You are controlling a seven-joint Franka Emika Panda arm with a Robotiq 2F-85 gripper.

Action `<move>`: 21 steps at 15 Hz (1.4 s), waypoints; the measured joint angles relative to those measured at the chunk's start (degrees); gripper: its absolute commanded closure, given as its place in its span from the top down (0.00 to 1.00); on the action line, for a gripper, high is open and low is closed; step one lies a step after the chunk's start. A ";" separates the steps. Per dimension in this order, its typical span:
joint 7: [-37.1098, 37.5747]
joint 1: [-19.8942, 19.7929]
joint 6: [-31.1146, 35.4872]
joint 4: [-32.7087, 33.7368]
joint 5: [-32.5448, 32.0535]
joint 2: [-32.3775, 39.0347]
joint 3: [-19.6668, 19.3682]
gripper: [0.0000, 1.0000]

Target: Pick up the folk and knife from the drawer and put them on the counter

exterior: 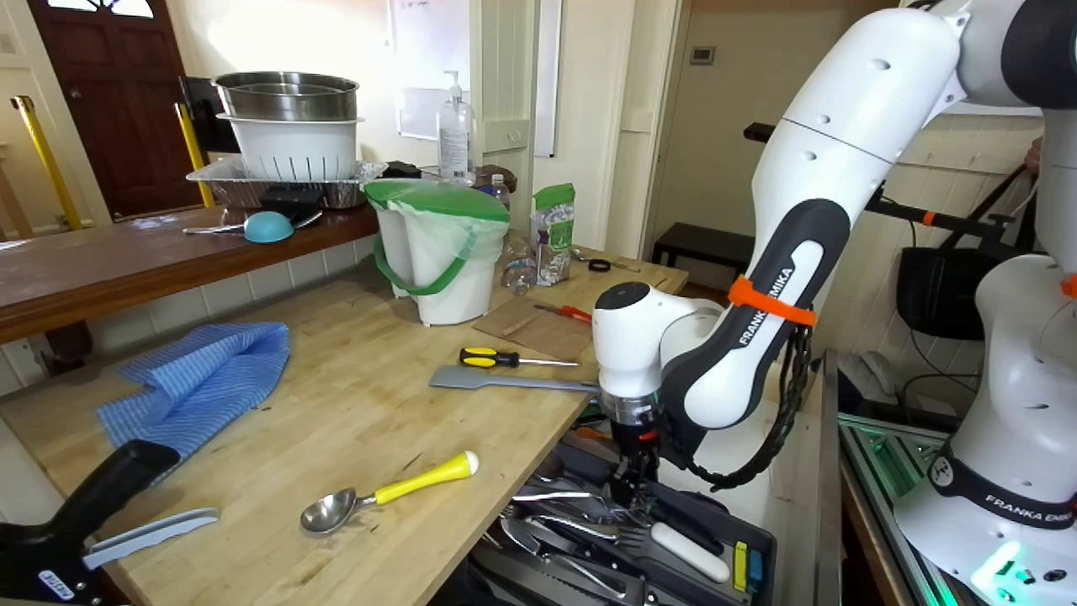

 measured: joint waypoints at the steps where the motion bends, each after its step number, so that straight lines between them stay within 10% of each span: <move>1: 0.01 0.06 -1.46 -0.02 0.00 -0.62 0.00 0.10; 15: -0.23 0.67 -13.34 1.39 0.04 -8.98 4.51 0.01; 21: -15.31 -0.02 -14.46 0.23 5.29 -15.51 8.36 0.01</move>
